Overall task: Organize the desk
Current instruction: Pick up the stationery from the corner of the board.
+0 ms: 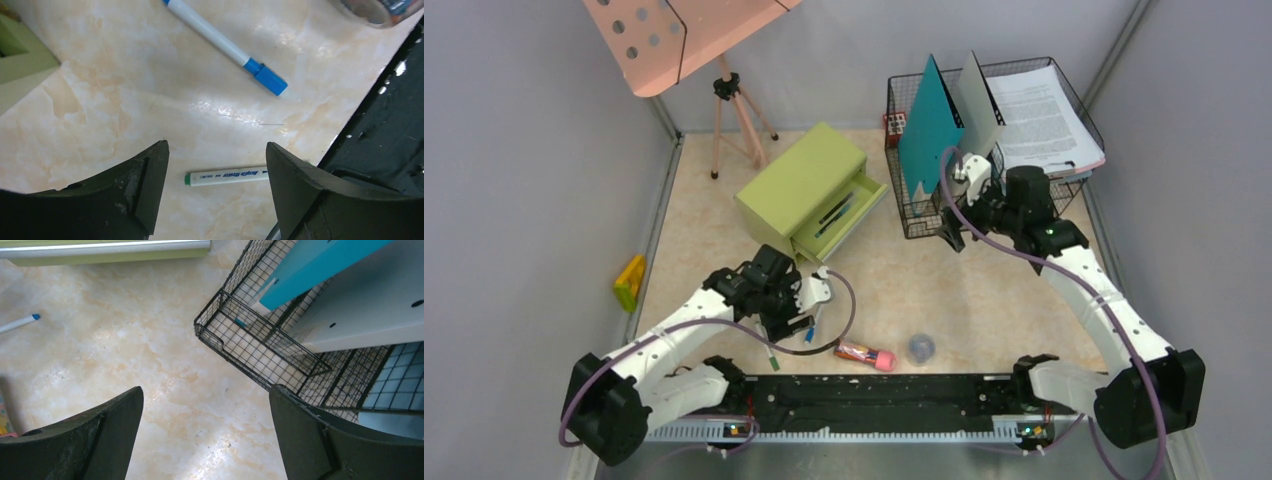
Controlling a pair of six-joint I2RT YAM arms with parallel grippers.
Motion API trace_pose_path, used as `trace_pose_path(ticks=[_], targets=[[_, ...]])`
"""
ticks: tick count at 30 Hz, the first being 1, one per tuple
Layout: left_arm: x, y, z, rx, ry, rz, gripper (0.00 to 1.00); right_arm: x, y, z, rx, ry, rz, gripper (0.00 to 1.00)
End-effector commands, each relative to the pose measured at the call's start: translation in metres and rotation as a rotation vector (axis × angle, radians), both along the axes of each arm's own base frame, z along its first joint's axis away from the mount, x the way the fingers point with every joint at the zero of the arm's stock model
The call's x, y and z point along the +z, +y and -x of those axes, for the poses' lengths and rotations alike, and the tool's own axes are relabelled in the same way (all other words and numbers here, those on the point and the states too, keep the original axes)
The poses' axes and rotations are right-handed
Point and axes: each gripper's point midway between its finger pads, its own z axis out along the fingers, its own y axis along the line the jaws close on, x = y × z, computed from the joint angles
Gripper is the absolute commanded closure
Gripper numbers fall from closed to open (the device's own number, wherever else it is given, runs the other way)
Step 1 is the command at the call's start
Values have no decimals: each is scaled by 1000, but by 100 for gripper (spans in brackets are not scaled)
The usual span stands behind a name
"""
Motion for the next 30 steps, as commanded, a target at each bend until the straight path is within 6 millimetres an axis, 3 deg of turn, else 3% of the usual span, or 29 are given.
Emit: trace_pose_path(ticks=[1,7,15,22,30], targets=[[9,-31,1,-74,26,104,25,4,-15,4,-22,-34,23,6],[-5,-53,8,-128,48,84,29,-3,-29,8,-46,-27,55,7],[-25,-66,8,-117,54,-2,28,-5,-39,13,-67,-31,56,7],[-48,-55,1,-93,58,-122,37,-6,-39,17,-58,-26,59,7],[-53,-30,7,-119,51,-223,60,-11,-38,18,-50,-25,57,8]])
